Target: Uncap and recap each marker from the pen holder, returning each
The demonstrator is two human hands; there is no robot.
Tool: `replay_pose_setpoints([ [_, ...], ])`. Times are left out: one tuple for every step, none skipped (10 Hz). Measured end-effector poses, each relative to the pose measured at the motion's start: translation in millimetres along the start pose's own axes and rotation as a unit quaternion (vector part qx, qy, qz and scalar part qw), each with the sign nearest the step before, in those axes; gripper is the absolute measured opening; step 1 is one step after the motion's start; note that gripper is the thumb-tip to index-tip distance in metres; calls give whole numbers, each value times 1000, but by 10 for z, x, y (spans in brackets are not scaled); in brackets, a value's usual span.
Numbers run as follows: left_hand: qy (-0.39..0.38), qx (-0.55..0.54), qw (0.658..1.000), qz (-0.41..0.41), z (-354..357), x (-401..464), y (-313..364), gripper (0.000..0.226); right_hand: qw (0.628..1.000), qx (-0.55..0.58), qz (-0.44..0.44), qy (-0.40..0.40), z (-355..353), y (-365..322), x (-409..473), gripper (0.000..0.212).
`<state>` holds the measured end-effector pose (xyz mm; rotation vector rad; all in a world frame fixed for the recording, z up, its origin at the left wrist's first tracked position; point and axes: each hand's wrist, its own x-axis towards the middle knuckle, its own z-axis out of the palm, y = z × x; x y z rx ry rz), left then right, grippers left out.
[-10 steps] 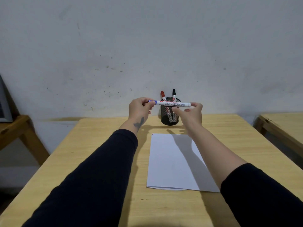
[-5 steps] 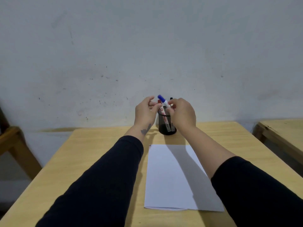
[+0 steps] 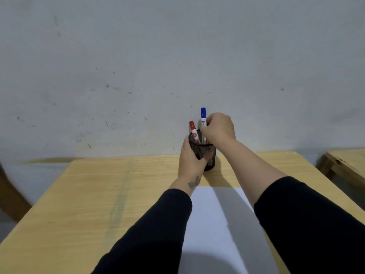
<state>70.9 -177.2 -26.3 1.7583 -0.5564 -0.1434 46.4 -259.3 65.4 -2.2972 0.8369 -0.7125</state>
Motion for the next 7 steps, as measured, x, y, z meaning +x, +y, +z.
replay_pose_setpoints([
  [3,-24,999,23,45,7,-40,67,995,-94,9,-45,108,63,27,13],
  [6,-29,999,39,50,-11,-44,65,987,-148,-3,-59,127,49,26,36],
  [1,-27,999,28,37,-13,-28,64,990,-134,10,-50,135,36,33,36],
  [-14,19,1000,5,-49,29,33,70,996,-92,6,-17,29,-8,-27,3],
  [-19,108,994,3,-214,-8,129,90,999,-42,-16,12,-147,19,-168,28],
  [-4,157,987,20,-497,-284,366,88,999,-19,-41,13,-439,-14,-537,32],
  [-14,179,979,95,-752,-856,441,71,997,14,-78,-19,-760,82,-1205,25],
])
